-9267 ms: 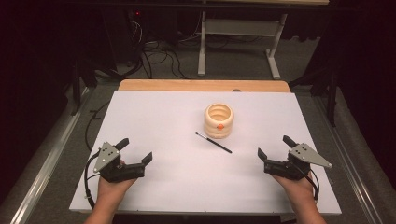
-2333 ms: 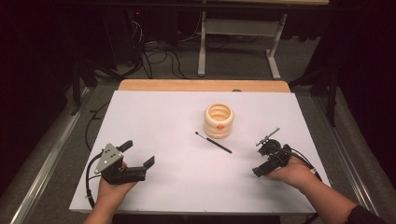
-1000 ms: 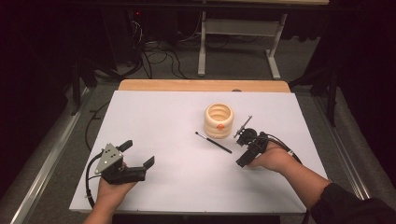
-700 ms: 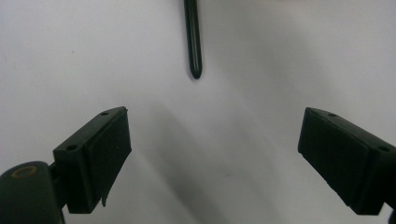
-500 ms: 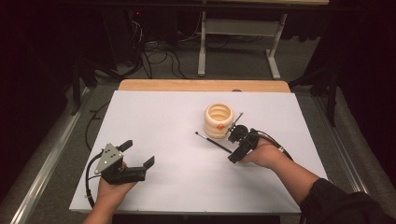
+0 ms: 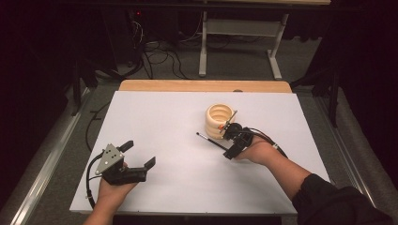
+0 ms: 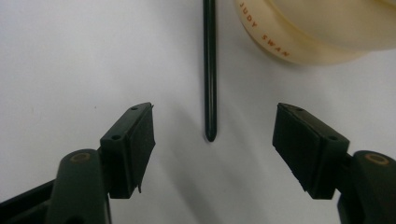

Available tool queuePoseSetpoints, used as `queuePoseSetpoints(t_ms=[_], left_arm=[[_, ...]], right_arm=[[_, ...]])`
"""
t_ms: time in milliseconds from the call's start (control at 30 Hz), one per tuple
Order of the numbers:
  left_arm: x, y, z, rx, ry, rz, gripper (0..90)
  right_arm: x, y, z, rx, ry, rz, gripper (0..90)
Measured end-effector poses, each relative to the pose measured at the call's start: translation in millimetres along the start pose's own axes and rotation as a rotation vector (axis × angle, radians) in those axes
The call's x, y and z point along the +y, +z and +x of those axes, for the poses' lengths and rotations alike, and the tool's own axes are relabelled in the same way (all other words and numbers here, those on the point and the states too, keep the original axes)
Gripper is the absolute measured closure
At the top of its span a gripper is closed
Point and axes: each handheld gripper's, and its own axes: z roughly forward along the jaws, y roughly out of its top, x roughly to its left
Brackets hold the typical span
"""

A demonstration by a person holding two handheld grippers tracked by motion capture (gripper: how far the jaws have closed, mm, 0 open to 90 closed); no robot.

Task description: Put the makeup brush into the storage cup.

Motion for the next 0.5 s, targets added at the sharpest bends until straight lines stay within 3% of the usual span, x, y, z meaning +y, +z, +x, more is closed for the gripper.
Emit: queuePoseSetpoints(t_ms=[500], left_arm=[[0.2,0.4,0.1,-0.005,-0.002,-0.002,1.8]], right_arm=[[9.4,8.3,-1.7,0.028,-0.003,-0.001,37.7]])
